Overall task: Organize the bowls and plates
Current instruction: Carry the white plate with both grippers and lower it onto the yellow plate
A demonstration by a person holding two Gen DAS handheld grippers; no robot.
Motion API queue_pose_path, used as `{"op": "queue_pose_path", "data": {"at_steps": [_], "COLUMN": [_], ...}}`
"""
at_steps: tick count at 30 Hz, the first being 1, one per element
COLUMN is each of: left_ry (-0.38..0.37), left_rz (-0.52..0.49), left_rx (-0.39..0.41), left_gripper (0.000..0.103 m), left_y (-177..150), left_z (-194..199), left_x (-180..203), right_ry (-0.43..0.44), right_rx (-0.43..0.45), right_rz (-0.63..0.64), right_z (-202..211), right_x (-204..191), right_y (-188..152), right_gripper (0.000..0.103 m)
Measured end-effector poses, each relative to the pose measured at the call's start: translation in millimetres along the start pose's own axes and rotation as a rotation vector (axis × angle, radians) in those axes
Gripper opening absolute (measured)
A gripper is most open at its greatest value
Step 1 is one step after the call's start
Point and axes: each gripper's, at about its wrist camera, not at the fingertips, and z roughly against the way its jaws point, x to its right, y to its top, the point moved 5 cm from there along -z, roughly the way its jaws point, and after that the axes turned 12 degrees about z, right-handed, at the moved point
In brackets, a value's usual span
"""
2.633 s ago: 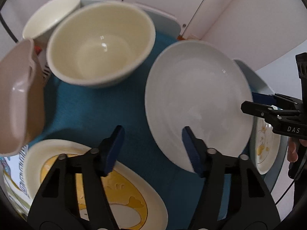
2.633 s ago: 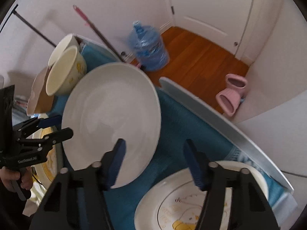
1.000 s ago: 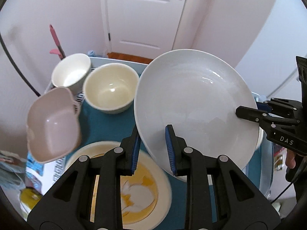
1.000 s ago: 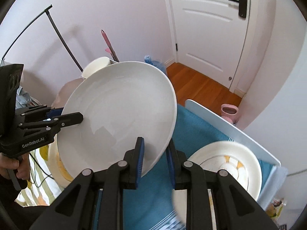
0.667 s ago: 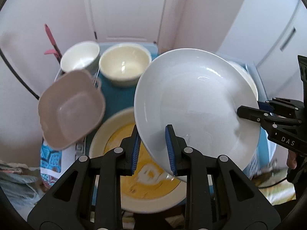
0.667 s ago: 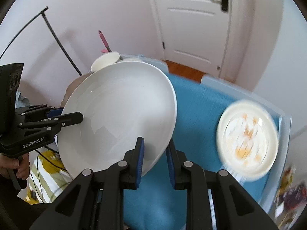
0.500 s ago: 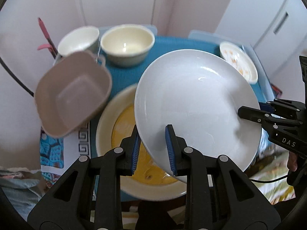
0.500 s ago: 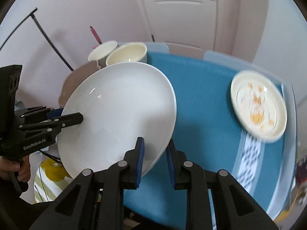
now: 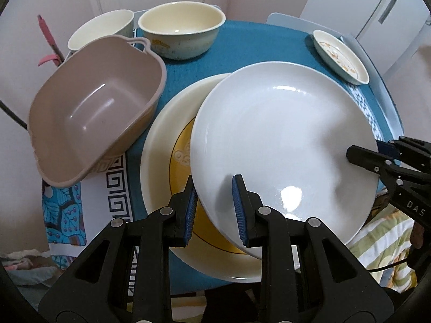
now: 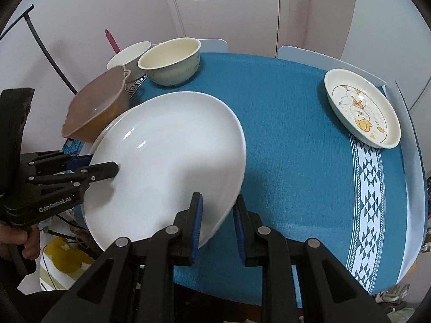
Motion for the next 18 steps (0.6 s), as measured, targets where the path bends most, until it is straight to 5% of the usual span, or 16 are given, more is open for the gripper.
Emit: {"op": "queue_pose_path", "data": {"at_steps": [9,18], "left_ry": [0.067,0.211], "left_rz": [-0.027,-0.119], "left_rx": [0.001,0.044], "left_gripper": [0.023,0.023], "left_y": [-4,-2], "left_z": [-11,-10], "left_x": [-2,8], "right_ry": [-0.018,-0.006], "right_rx": [-0.006,-0.036], "right_rz": [0.044,0.076], "right_z": [-3,-9], "right_x": [-5,-8], "right_y": [3,3], "right_gripper": [0.021,0.021]}}
